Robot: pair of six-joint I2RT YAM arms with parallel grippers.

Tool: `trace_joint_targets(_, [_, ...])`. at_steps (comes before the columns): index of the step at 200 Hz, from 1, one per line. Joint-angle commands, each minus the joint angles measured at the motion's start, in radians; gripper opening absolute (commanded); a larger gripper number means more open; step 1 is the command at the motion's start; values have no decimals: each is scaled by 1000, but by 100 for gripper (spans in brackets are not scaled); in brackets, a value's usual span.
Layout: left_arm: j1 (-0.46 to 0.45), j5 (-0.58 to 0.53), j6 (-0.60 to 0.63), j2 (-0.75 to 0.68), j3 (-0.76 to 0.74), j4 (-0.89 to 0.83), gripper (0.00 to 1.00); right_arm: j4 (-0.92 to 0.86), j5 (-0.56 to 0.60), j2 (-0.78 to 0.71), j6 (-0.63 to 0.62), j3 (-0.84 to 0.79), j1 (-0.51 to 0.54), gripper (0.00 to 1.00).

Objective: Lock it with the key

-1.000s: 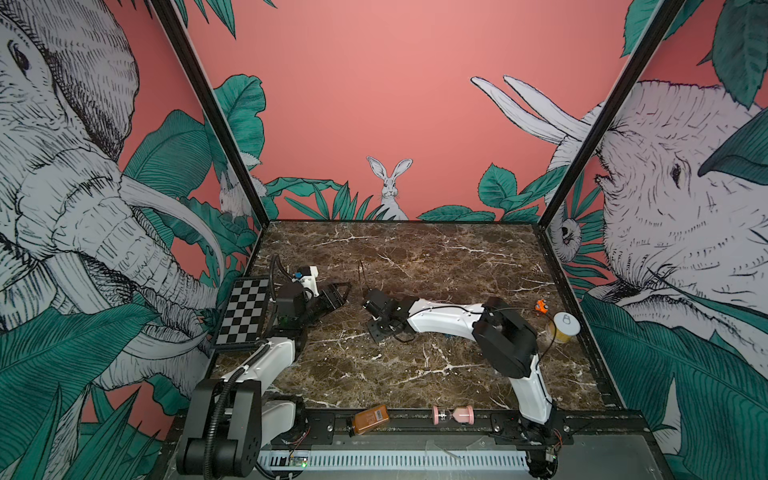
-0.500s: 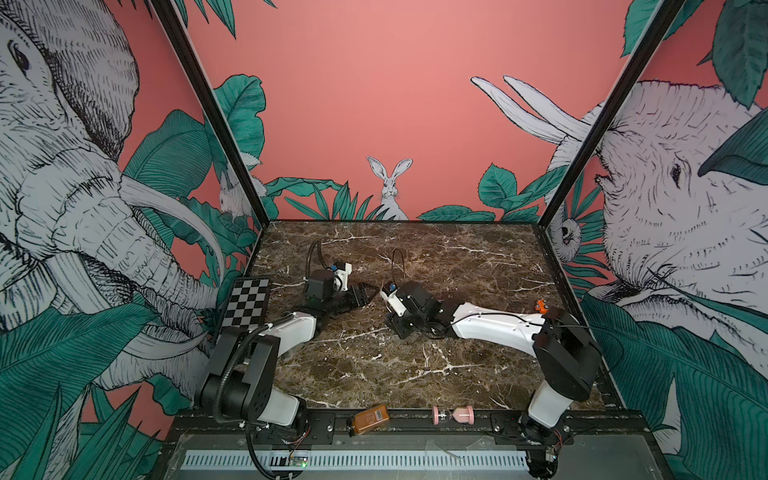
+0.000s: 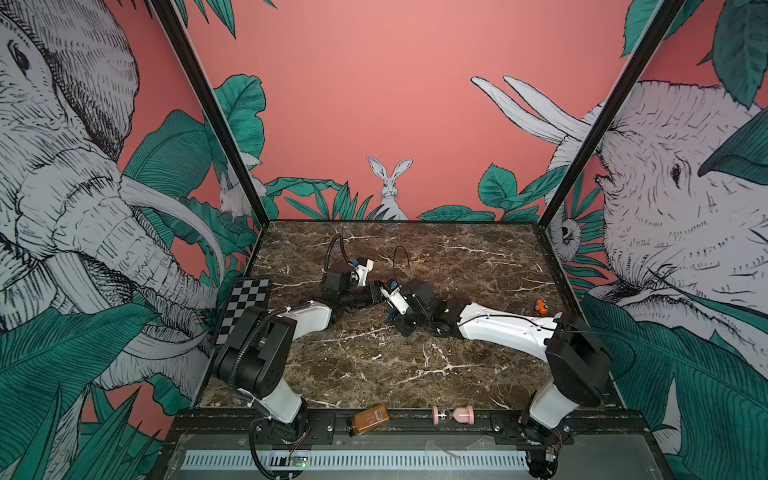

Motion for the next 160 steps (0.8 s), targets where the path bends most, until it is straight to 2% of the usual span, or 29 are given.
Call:
trace_joint_targets(1, [-9, 39, -6, 9, 19, 19, 46, 12, 33, -21, -18, 35, 3, 22])
trace_joint_targets(24, [-12, 55, -4, 11, 27, 12, 44, 0, 34, -19, -25, 48, 3, 22])
trace_joint_targets(77, [-24, 98, 21, 23, 57, -15, 28, -61, 30, 6, -69, 104, 3, 22])
trace_joint_targets(116, [-29, 107, 20, 32, 68, -17, 9, -82, 45, 11, -90, 116, 4, 22])
trace_joint_targets(149, [-30, 108, 19, 26, 69, -14, 0, -71, 61, -4, -94, 104, -5, 22])
trace_joint_targets(160, [-32, 106, 16, 25, 69, -14, 0, -59, 58, -10, -85, 96, -14, 23])
